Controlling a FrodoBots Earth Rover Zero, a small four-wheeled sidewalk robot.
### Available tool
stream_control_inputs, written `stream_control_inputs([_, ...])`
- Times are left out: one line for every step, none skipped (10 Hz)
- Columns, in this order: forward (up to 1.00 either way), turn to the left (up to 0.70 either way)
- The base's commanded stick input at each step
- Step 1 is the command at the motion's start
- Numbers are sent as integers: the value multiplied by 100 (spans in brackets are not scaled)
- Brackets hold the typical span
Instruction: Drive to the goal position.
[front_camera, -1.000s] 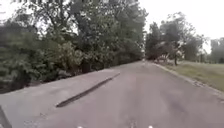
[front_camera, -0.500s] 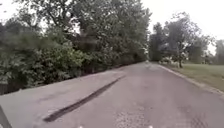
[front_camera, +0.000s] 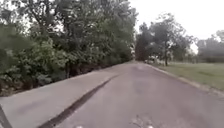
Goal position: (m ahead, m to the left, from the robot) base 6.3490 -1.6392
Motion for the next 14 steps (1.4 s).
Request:
stream_control_inputs([70,0])
stream_control_inputs([70,0])
stream_control_inputs([70,-17])
stream_control_inputs([70,-35])
stream_control_inputs([70,-35])
stream_control_inputs([70,-35])
stream_control_inputs([70,-35])
stream_control_inputs([70,-35])
stream_control_inputs([70,-35])
stream_control_inputs([70,-35])
stream_control_inputs([70,-7])
stream_control_inputs([70,0])
stream_control_inputs([70,0])
stream_control_inputs([70,0])
